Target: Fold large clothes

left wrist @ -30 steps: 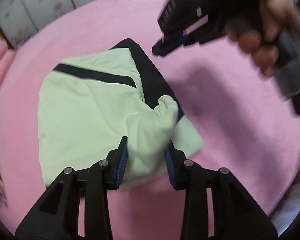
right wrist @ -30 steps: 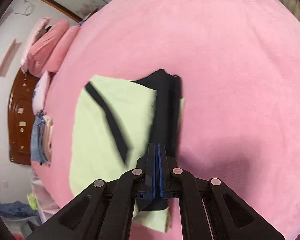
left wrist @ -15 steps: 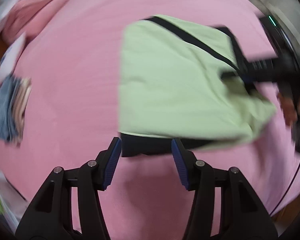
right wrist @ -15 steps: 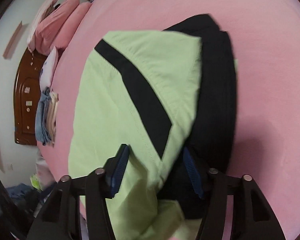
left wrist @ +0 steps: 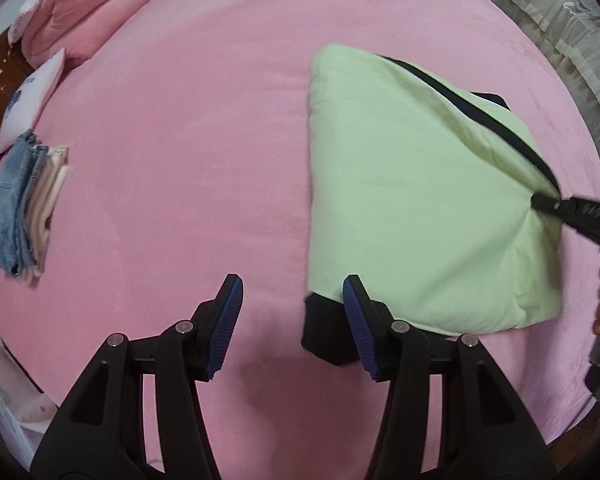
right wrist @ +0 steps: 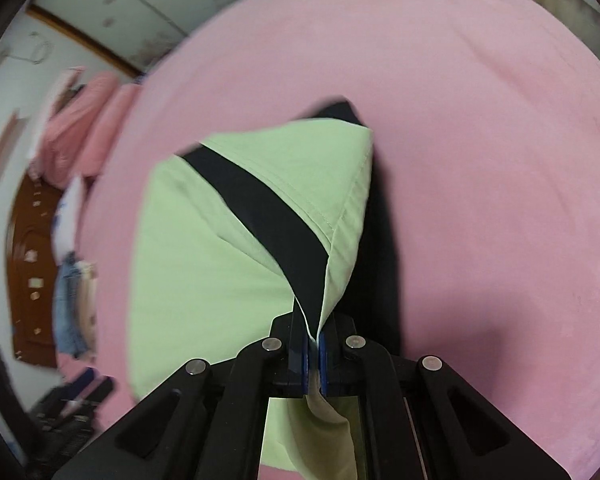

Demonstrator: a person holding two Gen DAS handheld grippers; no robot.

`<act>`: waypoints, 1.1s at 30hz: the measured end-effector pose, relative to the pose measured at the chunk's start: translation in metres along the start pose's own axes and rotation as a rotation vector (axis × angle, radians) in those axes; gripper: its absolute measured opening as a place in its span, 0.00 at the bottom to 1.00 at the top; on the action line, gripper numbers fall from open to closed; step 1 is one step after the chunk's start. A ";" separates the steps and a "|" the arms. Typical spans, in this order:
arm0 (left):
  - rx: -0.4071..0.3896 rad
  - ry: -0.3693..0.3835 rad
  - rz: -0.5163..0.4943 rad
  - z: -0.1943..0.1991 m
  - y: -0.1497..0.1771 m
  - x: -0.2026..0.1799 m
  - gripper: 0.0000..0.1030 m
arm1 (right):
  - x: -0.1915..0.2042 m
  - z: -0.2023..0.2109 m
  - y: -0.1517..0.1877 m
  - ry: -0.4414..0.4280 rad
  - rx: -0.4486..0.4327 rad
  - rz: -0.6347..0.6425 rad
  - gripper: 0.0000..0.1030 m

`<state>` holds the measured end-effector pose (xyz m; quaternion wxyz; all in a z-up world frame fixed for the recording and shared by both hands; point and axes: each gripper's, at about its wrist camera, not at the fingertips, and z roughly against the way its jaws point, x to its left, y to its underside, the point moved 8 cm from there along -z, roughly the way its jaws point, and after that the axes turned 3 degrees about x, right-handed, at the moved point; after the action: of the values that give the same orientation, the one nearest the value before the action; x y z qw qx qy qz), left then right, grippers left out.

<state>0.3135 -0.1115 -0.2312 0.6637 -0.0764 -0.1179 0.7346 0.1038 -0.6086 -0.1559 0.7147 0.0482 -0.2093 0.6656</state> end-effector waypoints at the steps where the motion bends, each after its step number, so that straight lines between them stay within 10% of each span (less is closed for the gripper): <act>1: 0.008 0.000 -0.007 -0.005 -0.004 -0.002 0.47 | -0.010 -0.010 0.000 0.032 0.007 -0.003 0.03; 6: 0.008 -0.018 -0.052 -0.020 -0.018 -0.015 0.47 | -0.043 -0.046 0.008 0.107 0.027 -0.114 0.07; 10: -0.011 0.040 -0.082 -0.018 -0.034 -0.027 0.47 | -0.039 -0.012 0.003 0.186 -0.065 -0.074 0.48; 12: -0.003 0.053 -0.109 -0.023 -0.038 -0.034 0.47 | -0.034 0.006 -0.001 0.226 -0.128 -0.033 0.49; 15: 0.052 0.037 -0.131 -0.042 -0.040 -0.041 0.47 | -0.013 0.024 -0.002 0.183 -0.177 0.071 0.36; 21: 0.123 -0.073 -0.126 -0.089 -0.035 -0.025 0.48 | 0.051 0.006 0.033 -0.219 -0.040 0.175 0.33; 26: 0.059 -0.176 -0.213 -0.093 -0.040 -0.021 0.48 | 0.031 -0.029 0.065 -0.091 0.084 0.223 0.28; 29: 0.067 -0.165 -0.212 -0.091 -0.042 -0.022 0.48 | -0.019 -0.030 0.101 -0.031 0.103 0.195 0.00; 33: 0.104 -0.131 -0.184 -0.076 -0.048 -0.013 0.45 | -0.067 -0.013 0.113 0.259 0.036 0.169 0.00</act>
<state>0.3813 -0.1145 -0.2916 0.7222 0.0173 -0.1292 0.6793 -0.0050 -0.6544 -0.2157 0.6761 -0.0434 -0.1068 0.7278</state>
